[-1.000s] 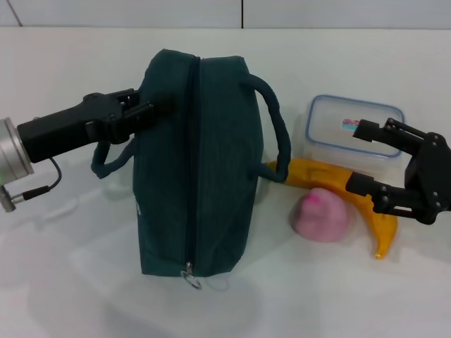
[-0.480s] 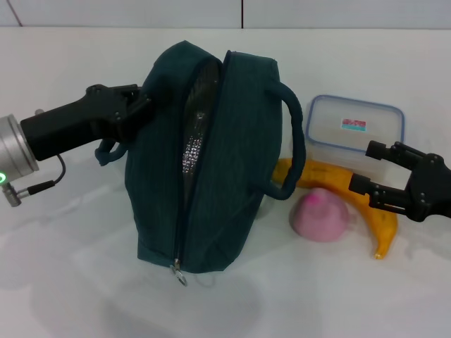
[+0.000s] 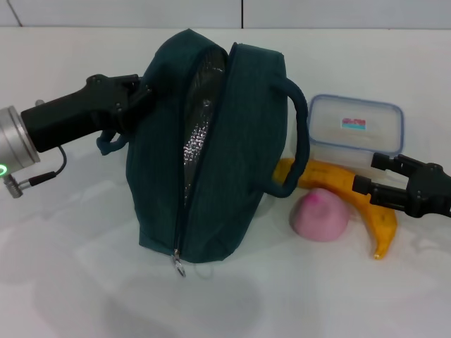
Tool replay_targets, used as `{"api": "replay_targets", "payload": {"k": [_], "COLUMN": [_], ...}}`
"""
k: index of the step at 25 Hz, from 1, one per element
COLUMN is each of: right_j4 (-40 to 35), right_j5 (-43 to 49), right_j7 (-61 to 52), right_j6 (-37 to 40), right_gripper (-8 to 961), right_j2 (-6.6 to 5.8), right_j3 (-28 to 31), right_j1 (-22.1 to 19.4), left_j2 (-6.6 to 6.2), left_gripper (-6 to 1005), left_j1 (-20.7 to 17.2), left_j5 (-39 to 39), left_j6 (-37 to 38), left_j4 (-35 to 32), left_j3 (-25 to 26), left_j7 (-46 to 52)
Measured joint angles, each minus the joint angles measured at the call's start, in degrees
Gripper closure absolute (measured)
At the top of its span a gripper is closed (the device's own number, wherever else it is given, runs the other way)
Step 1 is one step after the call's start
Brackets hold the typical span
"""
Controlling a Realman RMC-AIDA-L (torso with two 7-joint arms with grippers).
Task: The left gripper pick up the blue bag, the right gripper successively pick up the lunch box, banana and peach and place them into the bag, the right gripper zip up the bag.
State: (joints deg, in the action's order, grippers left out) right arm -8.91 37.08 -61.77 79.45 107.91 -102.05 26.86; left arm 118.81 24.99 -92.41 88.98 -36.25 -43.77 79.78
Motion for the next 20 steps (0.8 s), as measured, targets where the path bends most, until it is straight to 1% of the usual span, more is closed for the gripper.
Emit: {"api": "replay_targets", "payload": {"k": [8,12,16,17,19,20], "right_j4": [-0.6,-0.7,-0.7,-0.7,-0.7,-0.7], "right_j5": [-0.5,-0.4,-0.6,-0.7,-0.7,-0.7], "right_j7": [-1.4,-1.5,-1.5,-1.5,-1.4,-1.4], "right_j6": [-4.9,-6.0,-4.7,-4.4,-3.8,-3.7], "right_gripper": [122,125,129,130,131,132], "right_j2": [-0.18,-0.29,-0.71,-0.71,-0.33,0.07], "right_j3": [1.3,4.7,7.2,8.6,12.2,14.2], "right_j1": [0.7,0.5,-0.4,-1.0,-2.4,-3.0], "left_j2": [-0.13,0.10,0.18,0.19,0.19,0.19], "left_gripper": [955,956,956,956,956,956], "left_j1": [-0.1,-0.4,-0.7,-0.7,-0.7,-0.7], "left_j5": [0.3,0.4,1.2,1.4,1.8,1.8], "left_j6": [0.0,0.0,0.0,0.0,0.0,0.0], "left_j4": [0.0,0.0,-0.1,-0.1,-0.1,-0.1], "left_j3": [0.0,0.0,0.0,0.0,0.0,0.0], "left_j7": [-0.7,-1.9,-2.2,-2.2,-2.2,-2.2]}}
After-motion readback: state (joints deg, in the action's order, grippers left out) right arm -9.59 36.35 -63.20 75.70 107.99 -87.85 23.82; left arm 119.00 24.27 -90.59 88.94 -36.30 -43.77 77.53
